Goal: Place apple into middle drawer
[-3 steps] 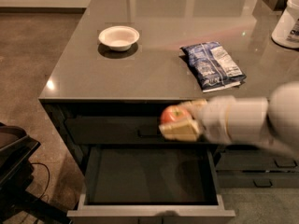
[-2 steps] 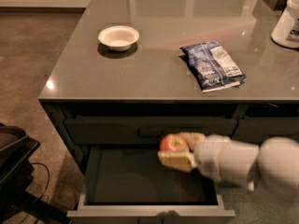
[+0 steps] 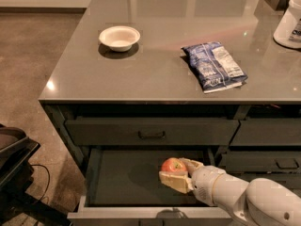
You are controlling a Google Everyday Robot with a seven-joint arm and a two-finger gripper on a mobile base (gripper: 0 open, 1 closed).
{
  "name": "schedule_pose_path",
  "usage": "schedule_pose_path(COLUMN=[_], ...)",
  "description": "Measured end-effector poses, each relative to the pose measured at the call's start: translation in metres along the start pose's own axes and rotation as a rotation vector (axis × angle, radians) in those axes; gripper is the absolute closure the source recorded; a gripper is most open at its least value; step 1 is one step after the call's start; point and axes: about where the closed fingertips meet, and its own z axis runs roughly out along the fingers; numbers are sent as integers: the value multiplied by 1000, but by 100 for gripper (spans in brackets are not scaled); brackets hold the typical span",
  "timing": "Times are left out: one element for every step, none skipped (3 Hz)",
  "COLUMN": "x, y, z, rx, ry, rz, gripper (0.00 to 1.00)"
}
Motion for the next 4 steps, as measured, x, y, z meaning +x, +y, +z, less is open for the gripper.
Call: schedule_pose_path(x=[0, 25, 60, 96], y=[0, -12, -32, -50], z=[0, 20, 56, 87], rx=[0, 5, 30, 58], ry=[0, -2, -33, -49], rz=[0, 70, 151, 230], gripper=[100, 100, 100, 100])
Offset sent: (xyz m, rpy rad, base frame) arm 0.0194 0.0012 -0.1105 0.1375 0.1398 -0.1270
